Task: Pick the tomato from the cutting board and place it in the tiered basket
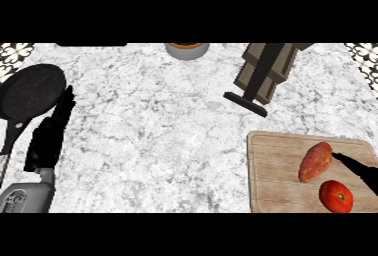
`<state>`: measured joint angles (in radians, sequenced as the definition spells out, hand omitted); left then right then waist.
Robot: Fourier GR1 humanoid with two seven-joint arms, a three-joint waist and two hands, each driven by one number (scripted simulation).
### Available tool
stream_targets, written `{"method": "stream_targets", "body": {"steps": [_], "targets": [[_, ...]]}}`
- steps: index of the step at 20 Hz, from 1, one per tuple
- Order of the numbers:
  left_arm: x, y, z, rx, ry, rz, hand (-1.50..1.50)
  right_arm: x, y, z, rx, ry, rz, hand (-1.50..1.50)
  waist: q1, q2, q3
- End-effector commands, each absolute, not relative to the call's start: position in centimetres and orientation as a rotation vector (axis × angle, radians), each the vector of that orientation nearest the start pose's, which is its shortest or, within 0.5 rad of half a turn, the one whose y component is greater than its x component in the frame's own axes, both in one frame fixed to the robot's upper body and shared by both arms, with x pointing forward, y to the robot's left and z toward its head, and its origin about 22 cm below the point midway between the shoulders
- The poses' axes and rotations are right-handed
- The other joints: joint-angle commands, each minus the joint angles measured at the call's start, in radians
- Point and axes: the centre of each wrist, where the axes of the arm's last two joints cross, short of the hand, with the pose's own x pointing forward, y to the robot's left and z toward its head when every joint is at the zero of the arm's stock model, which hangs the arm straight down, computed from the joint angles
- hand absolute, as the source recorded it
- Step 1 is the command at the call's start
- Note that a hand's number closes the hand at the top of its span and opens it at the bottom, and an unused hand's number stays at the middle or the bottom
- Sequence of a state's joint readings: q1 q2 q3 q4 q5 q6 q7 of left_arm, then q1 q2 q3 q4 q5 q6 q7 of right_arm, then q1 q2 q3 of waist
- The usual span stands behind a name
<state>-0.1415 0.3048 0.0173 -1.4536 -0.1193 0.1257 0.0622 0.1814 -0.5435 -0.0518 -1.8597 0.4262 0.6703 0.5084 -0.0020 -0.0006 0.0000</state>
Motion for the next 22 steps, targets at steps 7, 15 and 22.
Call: {"method": "stream_targets", "body": {"steps": [7, 15, 22], "targets": [[27.5, 31.8, 2.6, 0.425, -1.535, -0.227, 0.0, 22.5, -35.9, 6.2, -0.509, -0.701, 1.048, -1.5, 0.003, 0.001, 0.0], [27.2, 30.0, 4.7, 0.438, -1.53, -0.239, 0.0, 21.6, -34.4, 3.3, -0.39, -0.59, 1.118, 1.5, 0.01, 0.0, 0.0], [27.8, 28.5, 3.2, 0.435, -1.543, -0.232, 0.0, 21.0, -32.0, 2.0, -0.466, -0.738, 1.266, 1.5, 0.002, 0.001, 0.0]]}}
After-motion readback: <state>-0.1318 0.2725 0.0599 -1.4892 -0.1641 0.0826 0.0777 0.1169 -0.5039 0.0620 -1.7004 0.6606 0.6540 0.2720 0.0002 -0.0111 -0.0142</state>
